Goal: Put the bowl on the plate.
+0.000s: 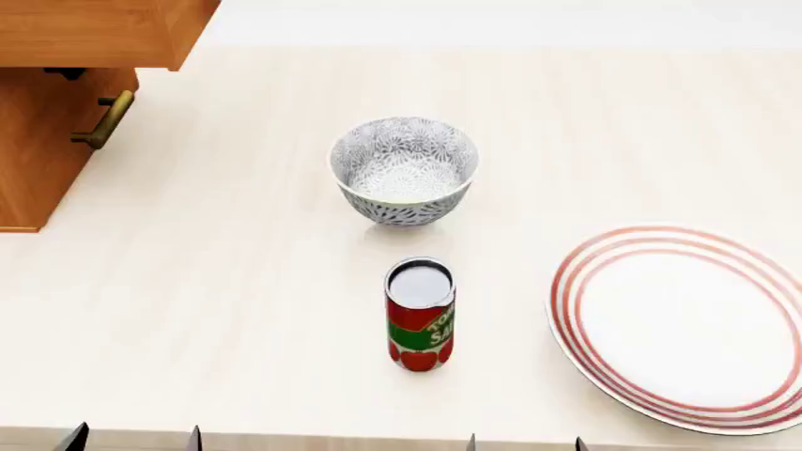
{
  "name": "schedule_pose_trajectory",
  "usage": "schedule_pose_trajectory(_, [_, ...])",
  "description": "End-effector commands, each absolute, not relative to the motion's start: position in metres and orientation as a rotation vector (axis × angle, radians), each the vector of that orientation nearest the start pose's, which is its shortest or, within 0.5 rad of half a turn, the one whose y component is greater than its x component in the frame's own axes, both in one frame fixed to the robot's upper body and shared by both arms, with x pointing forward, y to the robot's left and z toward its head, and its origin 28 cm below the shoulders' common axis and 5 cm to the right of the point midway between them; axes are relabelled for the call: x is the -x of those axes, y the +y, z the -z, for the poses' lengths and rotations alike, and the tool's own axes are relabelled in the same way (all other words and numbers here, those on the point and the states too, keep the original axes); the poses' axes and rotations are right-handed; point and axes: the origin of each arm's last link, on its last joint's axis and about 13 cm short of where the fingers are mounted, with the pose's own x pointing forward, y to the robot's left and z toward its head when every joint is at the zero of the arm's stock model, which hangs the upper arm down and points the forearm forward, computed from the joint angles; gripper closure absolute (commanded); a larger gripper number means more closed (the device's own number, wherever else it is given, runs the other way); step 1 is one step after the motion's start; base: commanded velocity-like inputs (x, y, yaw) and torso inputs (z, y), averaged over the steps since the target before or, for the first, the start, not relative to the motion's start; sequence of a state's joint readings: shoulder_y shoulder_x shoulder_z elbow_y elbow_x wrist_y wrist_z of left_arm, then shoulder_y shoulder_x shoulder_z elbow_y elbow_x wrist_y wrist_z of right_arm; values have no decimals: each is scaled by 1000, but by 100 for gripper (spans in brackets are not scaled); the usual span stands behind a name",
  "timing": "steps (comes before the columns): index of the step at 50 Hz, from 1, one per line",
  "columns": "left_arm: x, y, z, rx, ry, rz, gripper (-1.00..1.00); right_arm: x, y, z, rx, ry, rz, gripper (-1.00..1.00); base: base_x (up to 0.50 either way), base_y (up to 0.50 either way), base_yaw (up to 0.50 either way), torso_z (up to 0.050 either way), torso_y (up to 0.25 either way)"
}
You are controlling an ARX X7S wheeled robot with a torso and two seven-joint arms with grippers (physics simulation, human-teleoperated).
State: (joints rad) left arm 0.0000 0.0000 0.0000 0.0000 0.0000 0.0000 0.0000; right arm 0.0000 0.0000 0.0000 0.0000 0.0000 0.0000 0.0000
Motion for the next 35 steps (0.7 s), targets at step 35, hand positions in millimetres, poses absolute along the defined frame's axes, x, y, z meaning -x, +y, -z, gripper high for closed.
schedule_pose_trajectory(35, [-171, 212, -119, -65, -283, -17, -100, -173, -95, -141, -24, -299, -19, -100, 0, 0, 0, 0, 0])
